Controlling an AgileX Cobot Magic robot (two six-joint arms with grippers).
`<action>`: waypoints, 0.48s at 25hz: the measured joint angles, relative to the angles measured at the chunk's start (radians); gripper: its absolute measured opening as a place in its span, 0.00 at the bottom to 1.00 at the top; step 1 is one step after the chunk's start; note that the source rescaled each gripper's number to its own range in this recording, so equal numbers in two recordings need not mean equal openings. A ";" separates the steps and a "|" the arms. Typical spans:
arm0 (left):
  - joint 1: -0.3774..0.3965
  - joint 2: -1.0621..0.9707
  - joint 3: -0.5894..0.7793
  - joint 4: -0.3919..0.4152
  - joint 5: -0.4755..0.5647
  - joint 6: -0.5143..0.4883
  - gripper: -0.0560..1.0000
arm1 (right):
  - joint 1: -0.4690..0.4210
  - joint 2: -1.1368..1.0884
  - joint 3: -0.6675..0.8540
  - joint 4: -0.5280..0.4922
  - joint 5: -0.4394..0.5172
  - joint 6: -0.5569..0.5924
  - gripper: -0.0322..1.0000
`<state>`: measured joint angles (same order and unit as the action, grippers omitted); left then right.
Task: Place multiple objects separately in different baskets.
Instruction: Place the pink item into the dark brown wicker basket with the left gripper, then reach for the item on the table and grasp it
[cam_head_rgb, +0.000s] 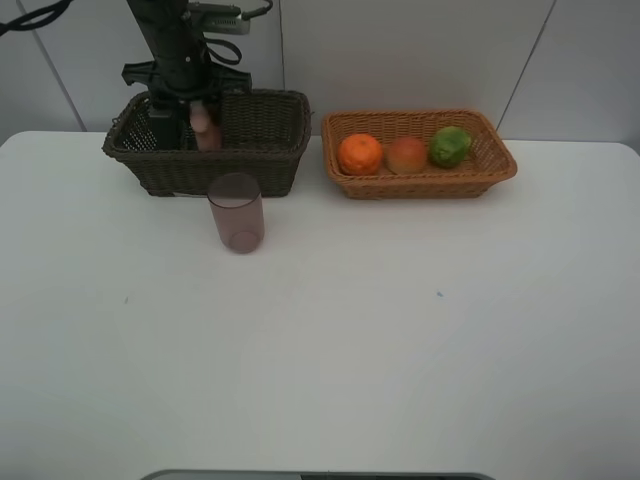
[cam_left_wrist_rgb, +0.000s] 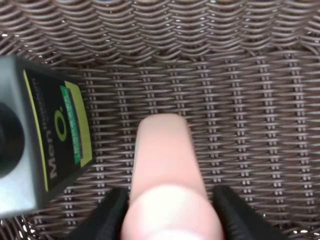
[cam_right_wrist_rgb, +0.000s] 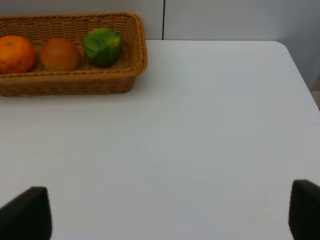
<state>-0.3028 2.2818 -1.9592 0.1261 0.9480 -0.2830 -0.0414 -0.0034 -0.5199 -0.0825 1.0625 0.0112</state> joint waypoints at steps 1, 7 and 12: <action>0.000 0.000 0.000 0.000 0.000 0.000 0.64 | 0.000 0.000 0.000 0.000 0.000 0.000 1.00; 0.000 0.000 0.000 -0.038 -0.006 0.003 0.92 | 0.000 0.000 0.000 0.000 0.000 0.000 1.00; -0.008 -0.027 0.000 -0.054 0.010 0.029 0.92 | 0.000 0.000 0.000 0.000 0.000 0.000 1.00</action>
<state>-0.3112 2.2553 -1.9592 0.0719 0.9583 -0.2537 -0.0414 -0.0034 -0.5199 -0.0825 1.0625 0.0112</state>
